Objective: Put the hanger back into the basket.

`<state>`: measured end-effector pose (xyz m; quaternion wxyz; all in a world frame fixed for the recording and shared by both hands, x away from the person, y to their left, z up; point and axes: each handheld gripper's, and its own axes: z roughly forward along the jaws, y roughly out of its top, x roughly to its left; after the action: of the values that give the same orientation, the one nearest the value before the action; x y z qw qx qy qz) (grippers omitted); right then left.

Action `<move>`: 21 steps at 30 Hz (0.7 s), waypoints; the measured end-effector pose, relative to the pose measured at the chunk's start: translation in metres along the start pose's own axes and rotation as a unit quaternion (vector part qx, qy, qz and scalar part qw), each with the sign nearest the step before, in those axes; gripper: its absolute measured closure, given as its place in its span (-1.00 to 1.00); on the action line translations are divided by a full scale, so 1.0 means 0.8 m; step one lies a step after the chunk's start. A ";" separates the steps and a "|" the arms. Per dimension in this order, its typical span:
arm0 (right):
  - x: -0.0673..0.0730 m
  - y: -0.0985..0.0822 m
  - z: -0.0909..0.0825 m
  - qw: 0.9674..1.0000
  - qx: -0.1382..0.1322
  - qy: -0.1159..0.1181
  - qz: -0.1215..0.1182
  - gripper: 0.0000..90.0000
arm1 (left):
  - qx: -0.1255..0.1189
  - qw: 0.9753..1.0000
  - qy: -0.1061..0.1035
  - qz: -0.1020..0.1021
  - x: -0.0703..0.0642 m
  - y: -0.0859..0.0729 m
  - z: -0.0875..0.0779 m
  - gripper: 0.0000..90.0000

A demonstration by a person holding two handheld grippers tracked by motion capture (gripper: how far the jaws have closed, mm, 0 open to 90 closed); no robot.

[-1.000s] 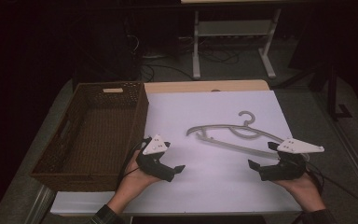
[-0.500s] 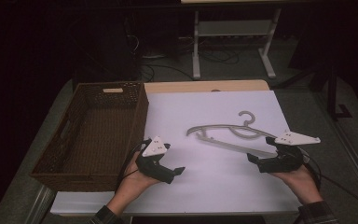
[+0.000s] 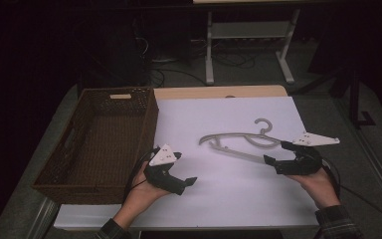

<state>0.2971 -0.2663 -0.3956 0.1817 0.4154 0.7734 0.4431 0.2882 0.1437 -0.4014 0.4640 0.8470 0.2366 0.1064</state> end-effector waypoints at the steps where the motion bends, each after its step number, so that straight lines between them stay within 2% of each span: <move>1: -0.002 0.000 0.001 1.000 0.001 0.001 0.002 -0.63 | 0.000 1.000 0.000 0.000 0.000 0.000 0.000 -0.88; 6: -0.015 0.001 0.009 1.000 0.009 0.002 0.017 -0.53 | 0.003 1.000 0.001 -0.002 0.000 0.000 0.001 -0.87; 11: -0.021 0.003 0.017 1.000 0.014 0.003 0.016 -0.35 | 0.006 1.000 0.002 0.000 -0.001 -0.001 0.001 -0.87; 14: -0.023 0.004 0.023 1.000 0.016 0.002 0.017 -0.15 | 0.003 1.000 0.001 0.000 -0.001 -0.001 0.000 -0.87; 15: -0.024 0.005 0.026 1.000 0.019 0.001 0.015 0.00 | 0.003 1.000 0.000 -0.001 -0.001 -0.001 0.000 -0.87; 16: -0.025 0.006 0.028 1.000 0.020 0.002 0.014 0.08 | 0.001 1.000 -0.002 -0.002 -0.001 -0.002 0.000 -0.87; 17: -0.025 0.006 0.028 1.000 0.020 0.002 0.014 0.08 | 0.001 1.000 -0.002 -0.002 -0.001 -0.002 0.000 -0.87; 18: -0.026 0.007 0.032 1.000 0.024 0.002 0.014 0.22 | 0.003 1.000 -0.003 -0.001 -0.002 -0.002 0.000 -0.87; 21: -0.028 0.008 0.038 1.000 0.026 0.005 0.015 0.38 | 0.003 1.000 -0.002 0.000 -0.002 -0.002 0.000 -0.86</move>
<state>0.3331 -0.2668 -0.4084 0.1606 0.4292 0.7793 0.4274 0.2865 0.1436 -0.4029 0.4618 0.8487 0.2361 0.1035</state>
